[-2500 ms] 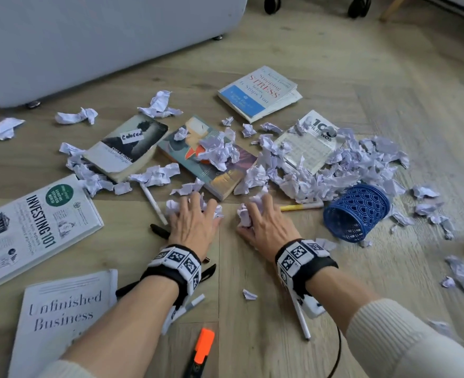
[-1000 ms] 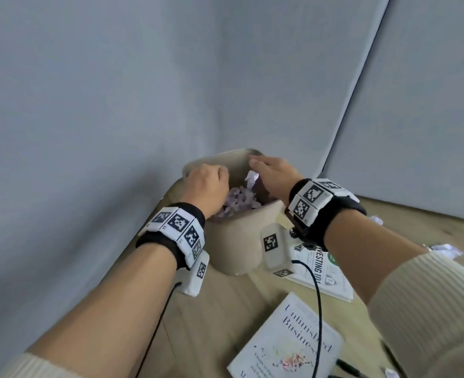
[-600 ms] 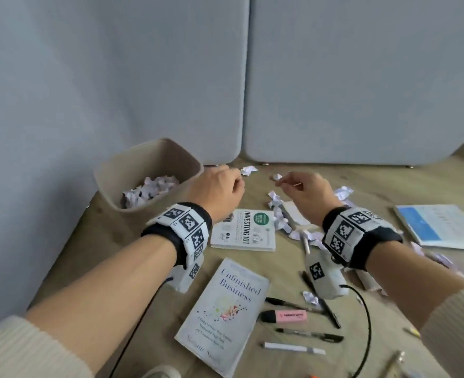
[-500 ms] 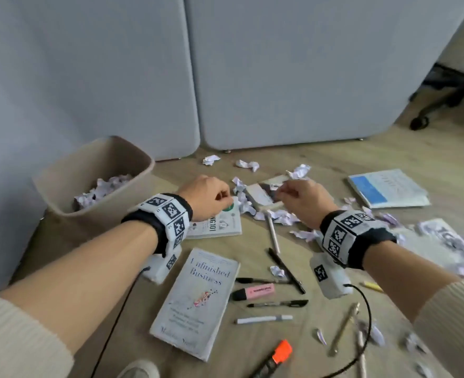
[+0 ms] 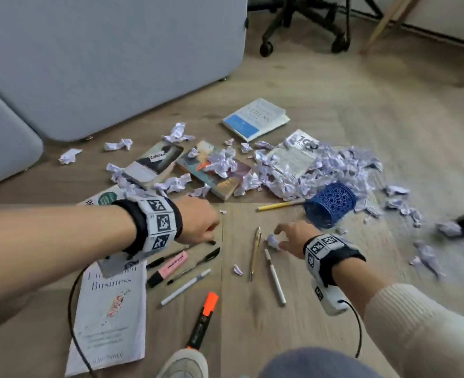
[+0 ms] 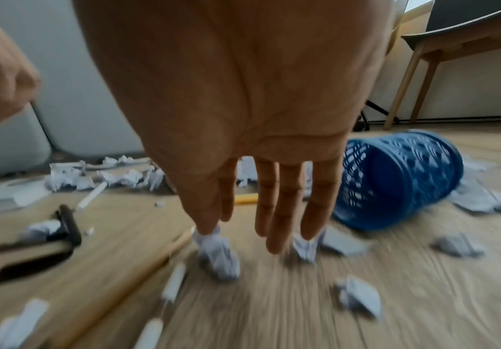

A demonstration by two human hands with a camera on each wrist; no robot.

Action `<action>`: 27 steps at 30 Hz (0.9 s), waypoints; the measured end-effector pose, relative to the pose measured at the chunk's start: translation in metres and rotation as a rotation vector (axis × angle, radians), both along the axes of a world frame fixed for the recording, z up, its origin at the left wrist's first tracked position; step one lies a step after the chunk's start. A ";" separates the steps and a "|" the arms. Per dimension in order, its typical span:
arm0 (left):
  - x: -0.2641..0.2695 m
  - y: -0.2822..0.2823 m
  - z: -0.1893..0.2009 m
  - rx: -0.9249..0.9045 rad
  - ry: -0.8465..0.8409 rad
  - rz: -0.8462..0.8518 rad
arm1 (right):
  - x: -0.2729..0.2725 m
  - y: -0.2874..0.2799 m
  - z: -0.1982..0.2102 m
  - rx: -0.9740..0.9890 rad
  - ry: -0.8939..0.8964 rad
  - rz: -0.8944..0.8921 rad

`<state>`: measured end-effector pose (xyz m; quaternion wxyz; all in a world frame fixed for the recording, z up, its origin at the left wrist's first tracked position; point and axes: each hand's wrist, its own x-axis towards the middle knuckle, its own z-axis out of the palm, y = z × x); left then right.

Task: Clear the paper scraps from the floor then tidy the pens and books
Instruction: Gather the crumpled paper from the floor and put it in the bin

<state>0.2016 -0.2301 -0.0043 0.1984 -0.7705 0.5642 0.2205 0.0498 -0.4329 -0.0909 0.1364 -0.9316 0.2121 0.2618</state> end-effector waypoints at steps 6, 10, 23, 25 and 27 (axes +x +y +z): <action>-0.047 0.001 -0.100 -0.139 0.219 0.123 | -0.015 0.028 -0.045 -0.036 -0.184 -0.072; -0.068 -0.003 -0.142 -0.230 0.276 0.158 | -0.036 0.025 -0.050 -0.134 -0.451 -0.166; -0.010 0.025 -0.139 -0.524 -0.076 0.802 | -0.034 -0.006 -0.073 -0.313 -0.228 -0.365; 0.006 0.035 -0.142 -0.419 -0.105 0.842 | -0.029 -0.003 -0.078 -0.284 -0.247 -0.344; 0.012 0.041 -0.145 -0.383 -0.098 0.804 | -0.026 0.004 -0.073 -0.246 -0.268 -0.331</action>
